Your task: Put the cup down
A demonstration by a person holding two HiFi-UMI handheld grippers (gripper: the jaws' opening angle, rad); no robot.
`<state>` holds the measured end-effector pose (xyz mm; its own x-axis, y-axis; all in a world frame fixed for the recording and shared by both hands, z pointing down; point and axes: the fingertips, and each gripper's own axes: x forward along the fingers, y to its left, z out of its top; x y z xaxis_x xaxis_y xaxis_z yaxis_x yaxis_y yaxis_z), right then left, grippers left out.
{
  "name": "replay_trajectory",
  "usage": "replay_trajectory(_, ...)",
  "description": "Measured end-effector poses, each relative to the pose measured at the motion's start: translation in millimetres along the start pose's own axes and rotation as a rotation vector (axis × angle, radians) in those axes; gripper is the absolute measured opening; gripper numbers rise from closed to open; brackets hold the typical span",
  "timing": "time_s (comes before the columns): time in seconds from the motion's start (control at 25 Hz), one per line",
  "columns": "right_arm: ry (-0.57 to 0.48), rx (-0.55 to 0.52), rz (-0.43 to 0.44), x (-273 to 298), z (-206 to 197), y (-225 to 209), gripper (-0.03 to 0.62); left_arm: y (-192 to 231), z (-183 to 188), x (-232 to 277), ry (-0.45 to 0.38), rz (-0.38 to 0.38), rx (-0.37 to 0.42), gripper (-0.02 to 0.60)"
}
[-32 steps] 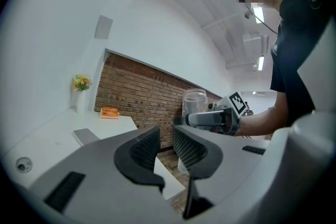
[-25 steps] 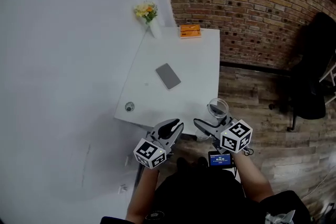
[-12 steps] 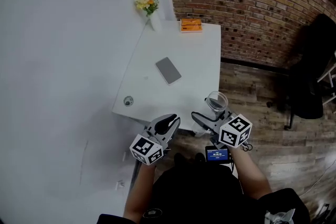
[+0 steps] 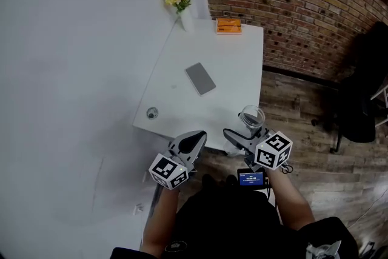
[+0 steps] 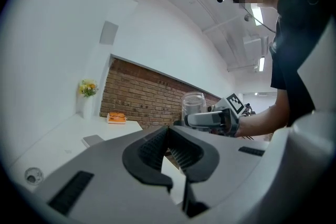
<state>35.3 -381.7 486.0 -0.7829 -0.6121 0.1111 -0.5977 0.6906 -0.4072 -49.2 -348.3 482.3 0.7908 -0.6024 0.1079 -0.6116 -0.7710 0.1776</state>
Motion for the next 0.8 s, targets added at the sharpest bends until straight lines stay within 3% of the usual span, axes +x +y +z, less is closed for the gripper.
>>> replay_trajectory(0.44,0.076,-0.029,-0.002,40.4,-2.5,-49.7,0.356,29.9,-1.1,-0.2,0.009,0.042,-0.027,0.009)
replay_trajectory(0.8,0.173,-0.123,0.005,123.6,-8.9,-120.2,0.356,67.6,-6.9,1.8,0.047,0.097,-0.035,0.009)
